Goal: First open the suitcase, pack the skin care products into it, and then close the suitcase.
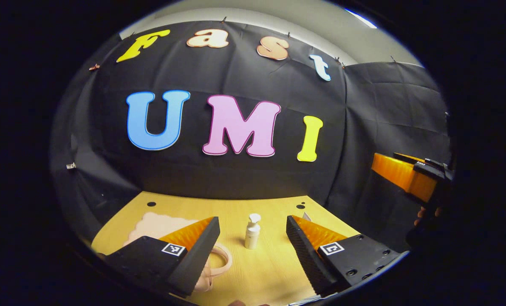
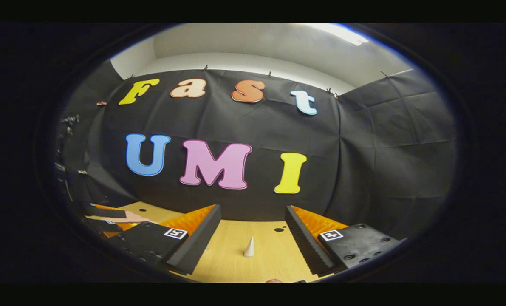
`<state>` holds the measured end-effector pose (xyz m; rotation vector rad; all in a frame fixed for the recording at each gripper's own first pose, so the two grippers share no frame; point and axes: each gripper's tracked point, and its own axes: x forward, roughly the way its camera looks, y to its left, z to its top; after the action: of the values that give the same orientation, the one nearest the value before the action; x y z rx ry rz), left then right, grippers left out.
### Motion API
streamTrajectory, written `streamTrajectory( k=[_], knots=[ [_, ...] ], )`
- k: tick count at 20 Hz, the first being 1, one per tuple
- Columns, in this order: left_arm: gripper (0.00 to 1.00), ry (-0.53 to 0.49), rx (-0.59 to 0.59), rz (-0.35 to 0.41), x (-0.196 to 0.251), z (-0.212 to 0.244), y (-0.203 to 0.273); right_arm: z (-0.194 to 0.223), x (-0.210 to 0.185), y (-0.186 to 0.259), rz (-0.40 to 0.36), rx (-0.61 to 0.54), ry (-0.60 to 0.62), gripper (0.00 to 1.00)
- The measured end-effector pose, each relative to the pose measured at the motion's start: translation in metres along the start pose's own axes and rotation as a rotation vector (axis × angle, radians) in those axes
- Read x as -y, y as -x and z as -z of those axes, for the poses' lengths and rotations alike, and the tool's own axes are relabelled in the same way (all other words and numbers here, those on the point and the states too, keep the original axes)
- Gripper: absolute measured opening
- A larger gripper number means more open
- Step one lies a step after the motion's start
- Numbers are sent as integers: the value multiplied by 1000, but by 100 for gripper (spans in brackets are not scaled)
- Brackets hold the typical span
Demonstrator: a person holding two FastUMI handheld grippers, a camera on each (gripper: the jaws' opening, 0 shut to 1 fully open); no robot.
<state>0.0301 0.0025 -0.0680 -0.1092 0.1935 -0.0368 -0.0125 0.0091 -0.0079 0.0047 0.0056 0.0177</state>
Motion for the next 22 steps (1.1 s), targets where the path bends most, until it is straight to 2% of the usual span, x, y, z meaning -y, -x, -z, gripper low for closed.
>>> streamTrajectory(
  k=[5,9,11,15,17,18,20,21,22],
  knots=[
    [99,98,-257,-59,-15,84,-49,2,8,0,-31,2,29,96],
    [99,31,-366,-166,-39,129,-85,16,15,-9,-58,-5,64,96],
    [99,35,-432,-204,-44,150,-98,33,14,-20,-95,-38,75,95],
    [99,34,-530,-289,-58,183,-124,51,16,-54,-160,-74,75,96],
    [97,-12,-547,-305,-65,189,-139,55,20,-76,-179,-76,56,97],
    [93,-17,-569,-297,-65,196,-146,58,23,-85,-184,-81,51,96],
    [78,13,-639,-299,-64,212,-148,66,27,-102,-197,-95,39,96],
    [54,22,-660,-339,-71,218,-147,70,29,-109,-202,-104,30,96],
    [37,41,-661,-336,-73,217,-146,75,31,-113,-209,-113,21,97]
  ],
)
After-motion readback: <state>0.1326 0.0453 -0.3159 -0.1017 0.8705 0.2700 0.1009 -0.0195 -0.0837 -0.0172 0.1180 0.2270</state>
